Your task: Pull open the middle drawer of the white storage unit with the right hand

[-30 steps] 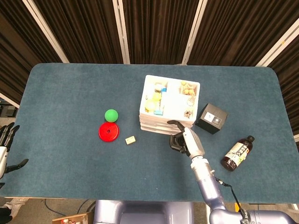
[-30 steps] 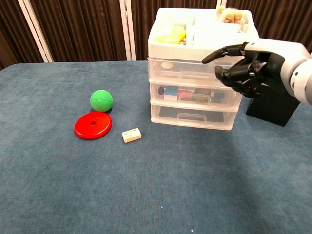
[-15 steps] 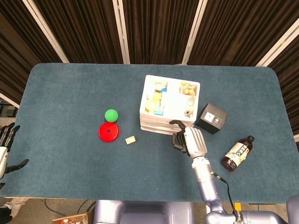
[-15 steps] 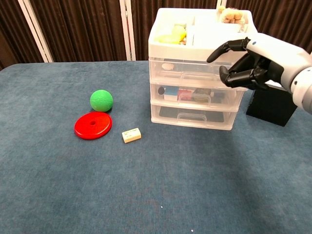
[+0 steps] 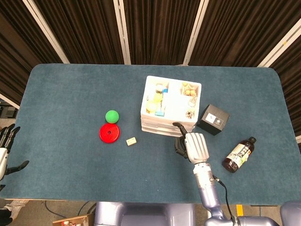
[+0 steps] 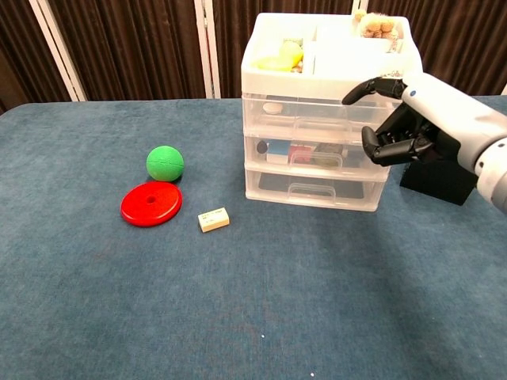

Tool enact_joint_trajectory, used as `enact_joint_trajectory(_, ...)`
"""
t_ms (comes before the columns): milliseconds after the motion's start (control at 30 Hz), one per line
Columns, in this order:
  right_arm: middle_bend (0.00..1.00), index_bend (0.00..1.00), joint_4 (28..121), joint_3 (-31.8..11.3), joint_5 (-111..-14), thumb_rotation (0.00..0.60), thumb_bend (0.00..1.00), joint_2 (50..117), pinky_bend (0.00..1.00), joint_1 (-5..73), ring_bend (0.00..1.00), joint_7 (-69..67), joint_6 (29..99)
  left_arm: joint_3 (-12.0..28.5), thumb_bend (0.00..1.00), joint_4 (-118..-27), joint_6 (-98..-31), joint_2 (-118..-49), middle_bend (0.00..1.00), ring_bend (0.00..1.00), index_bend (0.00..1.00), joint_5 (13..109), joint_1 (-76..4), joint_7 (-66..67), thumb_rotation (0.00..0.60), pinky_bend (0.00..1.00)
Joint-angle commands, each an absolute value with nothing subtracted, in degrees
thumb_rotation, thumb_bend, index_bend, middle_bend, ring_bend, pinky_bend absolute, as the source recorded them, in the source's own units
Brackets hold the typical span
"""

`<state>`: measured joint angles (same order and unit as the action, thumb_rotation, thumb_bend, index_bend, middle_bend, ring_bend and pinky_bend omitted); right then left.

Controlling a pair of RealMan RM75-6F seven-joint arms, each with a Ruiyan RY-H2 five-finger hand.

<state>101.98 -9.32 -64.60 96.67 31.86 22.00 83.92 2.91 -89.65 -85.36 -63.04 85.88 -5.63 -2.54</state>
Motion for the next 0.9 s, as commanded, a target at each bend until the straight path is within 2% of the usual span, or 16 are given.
enact_joint_trajectory(33,0.91,0.39,102.0,-9.5,-65.6,0.6,0.64,96.8,0.93,31.4,0.86,21.7,84.0,2.9,0.02,-89.7,-85.2,-63.0,0.0,0.0,0.0,85.8,-5.7,-2.5,0.6,0.06)
enact_joint_trajectory(133,0.93,0.51,102.0,-9.8,-66.6,0.6,0.64,96.9,0.93,31.0,0.88,21.4,84.1,2.9,0.02,-89.8,-85.2,-63.0,0.0,0.0,0.0,85.7,-5.7,-2.5,0.6,0.06)
enact_joint_trajectory(267,0.94,0.58,102.5,-10.6,-67.0,0.6,0.64,96.8,0.93,30.7,0.89,21.0,83.8,3.0,0.02,-89.9,-85.0,-62.9,0.0,0.0,0.0,85.5,-5.7,-2.6,0.6,0.06)
enact_joint_trajectory(533,0.94,0.59,104.3,-11.4,-66.9,0.6,0.64,96.3,0.93,30.1,0.89,21.4,82.7,3.1,0.02,-90.0,-84.7,-62.8,0.0,0.0,0.0,85.1,-5.8,-2.9,0.6,0.06)
enact_joint_trajectory(900,0.94,0.59,106.9,-9.1,-70.5,0.6,0.64,95.2,0.93,27.6,0.89,21.0,83.6,3.0,0.02,-90.1,-84.6,-62.6,0.0,0.0,0.0,85.3,-5.9,-3.2,0.6,0.06)
